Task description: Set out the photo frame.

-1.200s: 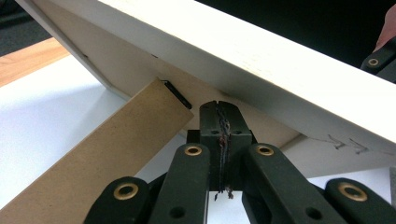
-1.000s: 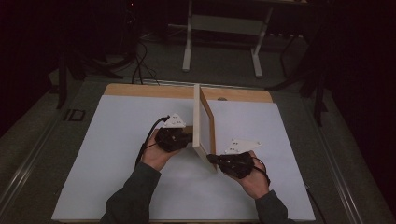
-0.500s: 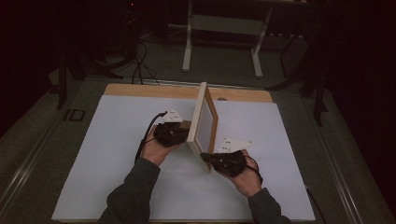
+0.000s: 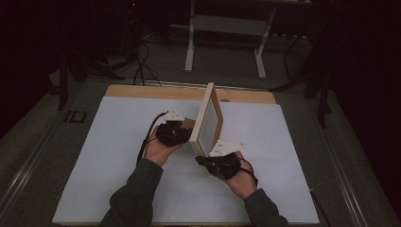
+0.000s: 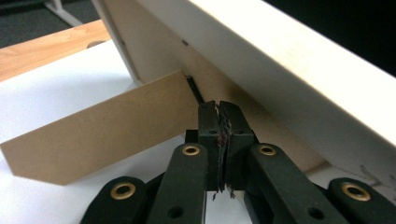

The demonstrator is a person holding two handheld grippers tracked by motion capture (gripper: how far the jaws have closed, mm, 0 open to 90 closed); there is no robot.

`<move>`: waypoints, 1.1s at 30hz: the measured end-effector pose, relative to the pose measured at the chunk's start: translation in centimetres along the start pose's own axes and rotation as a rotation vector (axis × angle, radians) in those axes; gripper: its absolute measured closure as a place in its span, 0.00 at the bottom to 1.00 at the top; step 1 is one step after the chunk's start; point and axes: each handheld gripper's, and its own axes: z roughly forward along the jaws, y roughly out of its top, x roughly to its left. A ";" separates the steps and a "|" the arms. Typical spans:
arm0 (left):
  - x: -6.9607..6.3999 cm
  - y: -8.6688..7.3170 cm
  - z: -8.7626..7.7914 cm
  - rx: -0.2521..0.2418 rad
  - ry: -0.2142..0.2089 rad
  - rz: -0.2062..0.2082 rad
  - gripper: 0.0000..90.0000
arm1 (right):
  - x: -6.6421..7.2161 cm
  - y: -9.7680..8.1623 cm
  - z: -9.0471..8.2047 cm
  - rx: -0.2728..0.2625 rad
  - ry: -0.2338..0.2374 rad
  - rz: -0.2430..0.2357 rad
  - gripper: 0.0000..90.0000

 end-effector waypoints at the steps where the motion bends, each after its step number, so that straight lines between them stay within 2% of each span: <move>1: 0.0 0.0 -0.1 0.002 0.008 -0.011 0.97 | 0.0 0.0 0.0 0.002 -0.002 0.000 1.00; 4: 0.0 0.1 -0.6 -0.003 0.021 -0.018 0.95 | 0.0 -0.1 -0.2 0.003 0.001 -0.002 1.00; 8: 0.0 0.3 -1.6 -0.036 0.054 -0.038 0.89 | -0.1 -0.3 -0.9 -0.002 0.000 -0.006 1.00; 12: -0.2 0.6 -2.9 -0.062 0.104 -0.049 0.77 | -0.6 -0.5 -1.8 -0.013 -0.014 0.008 0.96; 18: -0.4 0.8 -3.9 -0.090 0.094 -0.065 0.65 | -1.2 -1.0 -2.5 -0.018 -0.028 0.032 0.90; 22: -0.7 1.0 -4.4 -0.104 0.081 -0.079 0.55 | -1.8 -1.4 -2.6 -0.010 -0.046 0.052 0.83; 25: -0.9 1.0 -4.8 -0.122 0.095 -0.079 0.48 | -2.3 -1.7 -2.5 -0.005 -0.068 0.081 0.78; 28: -1.2 1.1 -5.4 -0.160 0.097 -0.097 0.45 | -2.7 -2.1 -2.5 0.002 -0.082 0.097 0.75; 33: -2.1 1.2 -5.7 -0.182 0.083 -0.089 0.37 | -3.2 -2.5 -2.5 0.006 -0.098 0.122 0.72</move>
